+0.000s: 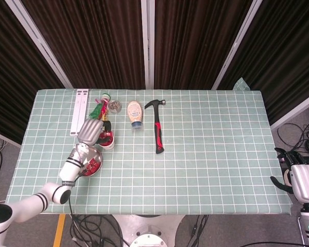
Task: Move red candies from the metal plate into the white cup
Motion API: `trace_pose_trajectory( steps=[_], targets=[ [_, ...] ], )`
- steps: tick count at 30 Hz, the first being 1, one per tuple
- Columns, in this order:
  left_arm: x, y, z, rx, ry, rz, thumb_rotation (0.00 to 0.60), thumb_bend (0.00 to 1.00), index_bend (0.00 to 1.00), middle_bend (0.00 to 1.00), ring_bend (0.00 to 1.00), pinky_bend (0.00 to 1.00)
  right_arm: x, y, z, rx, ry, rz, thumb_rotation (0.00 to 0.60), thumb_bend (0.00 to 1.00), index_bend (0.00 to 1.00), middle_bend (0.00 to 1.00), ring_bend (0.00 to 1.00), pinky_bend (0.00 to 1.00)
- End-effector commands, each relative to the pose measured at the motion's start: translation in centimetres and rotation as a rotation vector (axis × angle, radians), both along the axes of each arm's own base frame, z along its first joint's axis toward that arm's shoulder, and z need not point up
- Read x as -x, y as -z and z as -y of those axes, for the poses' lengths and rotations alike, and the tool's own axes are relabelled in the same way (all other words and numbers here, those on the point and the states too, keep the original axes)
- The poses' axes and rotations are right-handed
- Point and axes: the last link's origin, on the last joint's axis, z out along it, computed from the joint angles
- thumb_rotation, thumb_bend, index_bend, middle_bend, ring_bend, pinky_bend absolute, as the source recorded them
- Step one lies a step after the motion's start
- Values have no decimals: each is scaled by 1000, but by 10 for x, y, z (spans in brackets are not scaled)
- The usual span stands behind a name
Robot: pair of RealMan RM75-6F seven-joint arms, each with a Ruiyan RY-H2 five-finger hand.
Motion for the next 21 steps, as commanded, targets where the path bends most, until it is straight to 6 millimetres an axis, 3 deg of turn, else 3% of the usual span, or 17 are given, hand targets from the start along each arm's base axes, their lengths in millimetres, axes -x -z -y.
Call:
trace_pose_trajectory(
  steps=[1,9,21],
  targets=[
    [5,2,2,-3,2,-20,600,397,666,700,915,1000,0,0,0,1,2,-1,600,88,196,359,240,548],
    [17,2,4,1,-8,-76,600,397,623,645,908,1000,0,1,0,-1,1,0,600,89,196,359,241,548],
    [9,-3,8,24,22,-99,600,397,487,518,879,1000,0,0,-1,3,5,-1,600,89,196,360,241,550]
  ],
)
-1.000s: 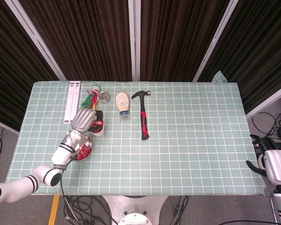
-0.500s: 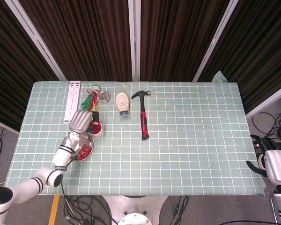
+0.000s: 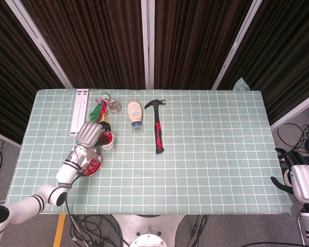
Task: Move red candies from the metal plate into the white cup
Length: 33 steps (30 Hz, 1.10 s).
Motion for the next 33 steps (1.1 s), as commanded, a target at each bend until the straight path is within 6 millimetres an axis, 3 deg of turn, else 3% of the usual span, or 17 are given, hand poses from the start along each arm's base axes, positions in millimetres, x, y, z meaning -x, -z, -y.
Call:
trace_pose_trajectory(
  steps=[1,7,13,21,26,33],
  targets=[
    [0,-3,2,1,8,-15,600,397,484,516,878,1000,0,0,0,0,0,0,600,89,196,360,241,550],
    [1,-15,8,-23,28,-42,600,397,481,510,878,1000,0,0,1,-2,-3,3,600,89,196,360,241,550],
    [7,-43,20,-116,39,12,600,327,473,505,876,1000,0,0,1,-4,-8,5,600,89,196,360,241,550],
    [50,-83,52,-186,-18,-38,600,257,501,624,855,1000,-2,2,3,-13,-19,7,600,89,196,361,241,550],
    [75,-78,74,-68,-57,-136,600,220,517,792,857,1000,-4,5,4,-24,-29,10,600,89,196,369,247,558],
    [85,-56,93,54,-82,-220,600,218,518,934,919,1000,-7,6,4,-23,-37,7,600,88,196,374,247,562]
  ],
)
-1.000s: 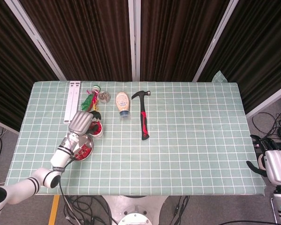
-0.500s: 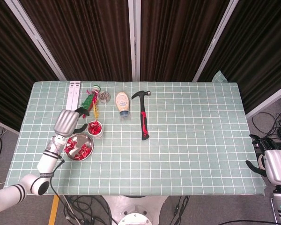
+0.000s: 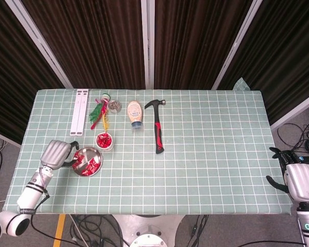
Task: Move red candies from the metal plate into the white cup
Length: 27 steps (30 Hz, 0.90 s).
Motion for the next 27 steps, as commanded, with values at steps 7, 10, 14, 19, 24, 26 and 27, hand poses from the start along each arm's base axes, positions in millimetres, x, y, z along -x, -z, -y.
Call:
trace_pose_trajectory(
  steps=[7,10,14,19,24,26,27],
  targets=[
    [7,26,3,65,-52,-41,600,224,525,935,921,1000,0,0,-1,-1,-1,0,600,89,196,375,247,563],
    [5,32,-4,59,-44,-39,600,232,525,933,921,1000,0,0,-1,-1,2,0,600,88,196,376,247,563],
    [4,39,-14,71,-40,-65,600,242,525,932,921,1000,1,-1,-2,2,7,0,600,89,196,376,247,564],
    [7,45,-24,85,-51,-97,600,263,526,936,923,1000,2,-2,-2,5,11,-1,600,89,196,377,247,564],
    [9,50,-27,94,-40,-137,600,266,531,939,923,1000,3,-2,-2,4,14,-2,600,89,196,377,247,565],
    [10,51,-27,95,-36,-153,600,267,535,940,923,1000,3,-2,-1,5,14,-2,600,89,196,377,247,565],
    [11,52,-27,95,-35,-159,600,267,537,941,923,1000,3,-2,-1,5,14,-2,600,88,196,377,247,565]
  ],
)
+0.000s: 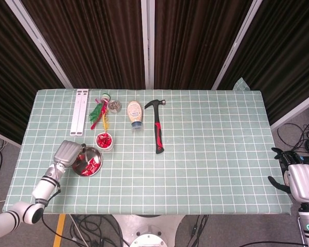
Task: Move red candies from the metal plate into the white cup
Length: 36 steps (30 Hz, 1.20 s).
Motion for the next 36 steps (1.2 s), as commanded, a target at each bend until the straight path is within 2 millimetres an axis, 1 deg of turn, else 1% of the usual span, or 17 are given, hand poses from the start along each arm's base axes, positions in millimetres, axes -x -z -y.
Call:
trace_pose_trajectory(
  steps=[1,8,14,26,36],
  targets=[
    [1,2,0,3,5,-18,600,268,538,942,923,1000,0,0,1,0,2,-1,600,88,196,377,247,565],
    [2,1,3,9,11,-36,600,272,538,942,923,1000,0,0,2,-3,4,-4,600,89,196,377,247,566],
    [1,-3,2,8,14,-53,600,281,532,941,923,1000,-1,0,2,-1,3,-6,600,88,196,377,247,567],
    [-3,-9,1,45,13,-106,600,305,490,932,919,1000,-2,0,1,2,4,-7,600,89,196,378,248,569],
    [-3,-3,-3,60,25,-157,600,307,492,933,919,1000,-1,-1,0,2,6,-6,600,89,196,378,248,570]
  ],
)
